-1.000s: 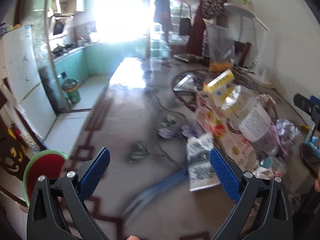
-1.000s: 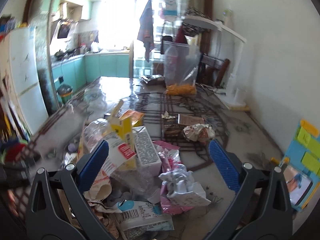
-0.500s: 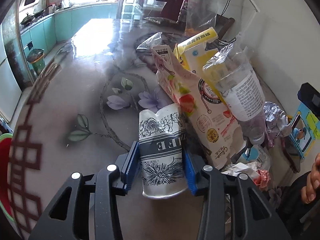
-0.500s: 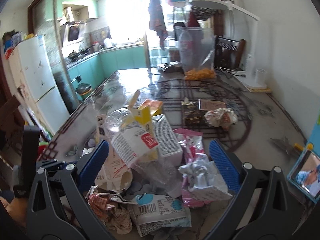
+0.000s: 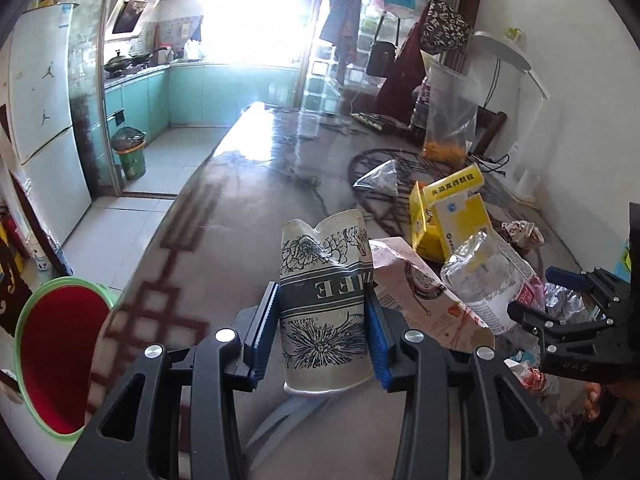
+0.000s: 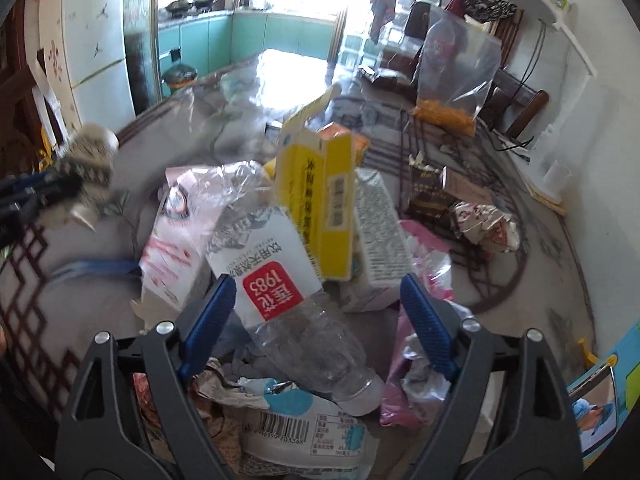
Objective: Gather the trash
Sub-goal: 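Grasp the white printed paper cup with the left gripper while the right grasps the clear plastic bottle, then carry the cup and bottle over the red bucket and open both grippers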
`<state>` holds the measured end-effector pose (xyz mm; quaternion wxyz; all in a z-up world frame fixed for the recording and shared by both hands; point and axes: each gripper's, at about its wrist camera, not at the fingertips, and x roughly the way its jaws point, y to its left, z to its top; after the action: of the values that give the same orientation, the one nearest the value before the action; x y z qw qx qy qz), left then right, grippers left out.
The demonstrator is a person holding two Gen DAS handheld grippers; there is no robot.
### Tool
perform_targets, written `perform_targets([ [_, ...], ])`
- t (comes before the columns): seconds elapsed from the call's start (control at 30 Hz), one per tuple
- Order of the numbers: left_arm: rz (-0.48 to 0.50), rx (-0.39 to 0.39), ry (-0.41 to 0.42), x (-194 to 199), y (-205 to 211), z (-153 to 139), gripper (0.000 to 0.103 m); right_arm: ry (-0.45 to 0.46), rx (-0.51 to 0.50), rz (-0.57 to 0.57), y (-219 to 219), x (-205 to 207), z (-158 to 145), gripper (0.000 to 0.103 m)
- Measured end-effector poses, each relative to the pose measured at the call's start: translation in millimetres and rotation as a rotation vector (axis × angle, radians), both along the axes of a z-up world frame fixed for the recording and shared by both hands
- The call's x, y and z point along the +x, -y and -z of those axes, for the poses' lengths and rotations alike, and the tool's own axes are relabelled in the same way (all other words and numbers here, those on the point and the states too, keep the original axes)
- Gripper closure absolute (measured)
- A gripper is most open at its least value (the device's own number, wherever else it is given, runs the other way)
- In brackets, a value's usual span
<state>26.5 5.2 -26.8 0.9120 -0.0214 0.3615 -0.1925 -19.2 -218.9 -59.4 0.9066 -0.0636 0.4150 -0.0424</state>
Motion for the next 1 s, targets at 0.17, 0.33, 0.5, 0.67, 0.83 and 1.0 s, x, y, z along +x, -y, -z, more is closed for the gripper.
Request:
perform_targets([
  [0.17, -0.059, -0.02, -0.003, 9, -22, 1, 0.065, -0.071, 0.005, -0.065, -9, 6, 10, 0.062],
  [0.33, -0.095, -0.011, 0.035, 3, -47, -6, 0.065, -0.099, -0.003, -0.09, -12, 11, 12, 0.081],
  [0.5, -0.17, -0.027, 0.029, 2, -87, -4, 0.065, -0.083, 0.023, -0.084, -10, 15, 0, 0.082],
  [0.67, -0.293, -0.048, -0.007, 6, -128, -4, 0.064, -0.031, 0.043, -0.085, -16, 12, -23, 0.082],
  [0.83, -0.432, 0.002, 0.01, 2, -173, -10, 0.064, 0.07, 0.041, -0.127, -44, 15, -65, 0.082],
  [1.0, -0.545, 0.061, -0.012, 2, -215, -3, 0.064, 0.097, 0.188, -0.249, -91, 32, -96, 0.082],
])
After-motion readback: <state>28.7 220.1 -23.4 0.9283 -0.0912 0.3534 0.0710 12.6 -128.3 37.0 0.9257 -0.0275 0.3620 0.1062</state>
